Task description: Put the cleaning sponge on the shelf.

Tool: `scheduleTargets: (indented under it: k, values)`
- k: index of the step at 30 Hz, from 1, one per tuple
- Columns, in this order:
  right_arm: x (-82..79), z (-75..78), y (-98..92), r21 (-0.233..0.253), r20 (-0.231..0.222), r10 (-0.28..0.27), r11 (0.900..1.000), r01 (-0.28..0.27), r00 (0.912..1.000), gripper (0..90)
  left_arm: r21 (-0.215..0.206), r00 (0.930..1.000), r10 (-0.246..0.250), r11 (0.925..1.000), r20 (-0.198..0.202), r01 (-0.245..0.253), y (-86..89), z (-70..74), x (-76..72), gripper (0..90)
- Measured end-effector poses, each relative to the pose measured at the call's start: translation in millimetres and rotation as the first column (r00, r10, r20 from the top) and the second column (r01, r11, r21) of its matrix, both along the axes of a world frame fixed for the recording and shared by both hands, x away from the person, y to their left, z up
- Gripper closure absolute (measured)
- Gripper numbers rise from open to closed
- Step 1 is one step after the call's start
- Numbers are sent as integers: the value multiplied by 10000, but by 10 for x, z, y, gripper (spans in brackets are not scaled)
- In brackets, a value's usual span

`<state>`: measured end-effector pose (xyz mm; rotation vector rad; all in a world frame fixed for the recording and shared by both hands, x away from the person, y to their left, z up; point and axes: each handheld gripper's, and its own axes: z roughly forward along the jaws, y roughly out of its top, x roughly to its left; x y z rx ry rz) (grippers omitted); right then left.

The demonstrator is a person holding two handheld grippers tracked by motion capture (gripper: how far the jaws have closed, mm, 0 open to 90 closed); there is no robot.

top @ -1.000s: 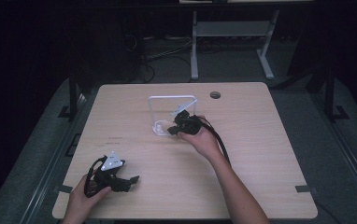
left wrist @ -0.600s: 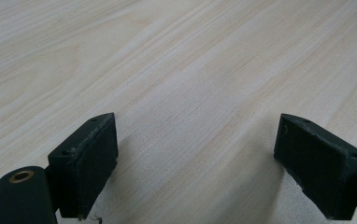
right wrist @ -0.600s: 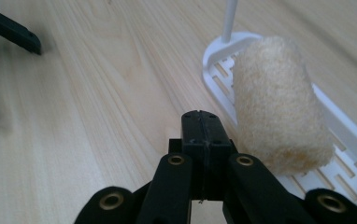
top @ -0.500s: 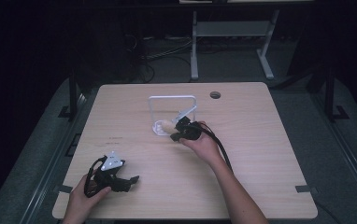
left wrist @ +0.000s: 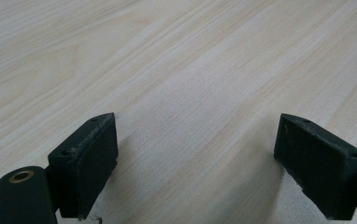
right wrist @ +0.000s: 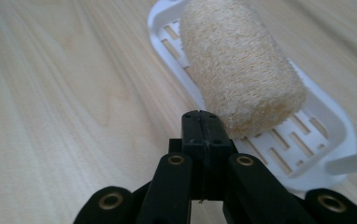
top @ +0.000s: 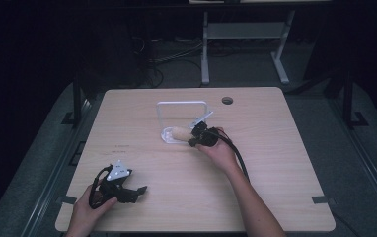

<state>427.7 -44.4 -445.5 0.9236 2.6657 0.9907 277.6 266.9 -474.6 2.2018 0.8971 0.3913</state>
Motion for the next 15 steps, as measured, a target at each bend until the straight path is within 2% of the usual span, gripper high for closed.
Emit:
scheduleTargets:
  k: [3, 6, 15]
  values:
    - [22, 4, -30, 45, 55, -195, 9998, 195, 9998, 897, -25, 10000, 4, 10000, -8, -4, -1, 0, 0, 131]
    - [42, -7, -50, -117, 163, -345, 9993, 347, 9993, 897, -30, 10000, 9, 10000, -2, -9, -2, -1, -1, 131]
    - [55, -9, -73, -55, 192, -338, 9994, 339, 9992, 895, -32, 10000, 14, 10000, -5, -14, -2, -1, -1, 131]
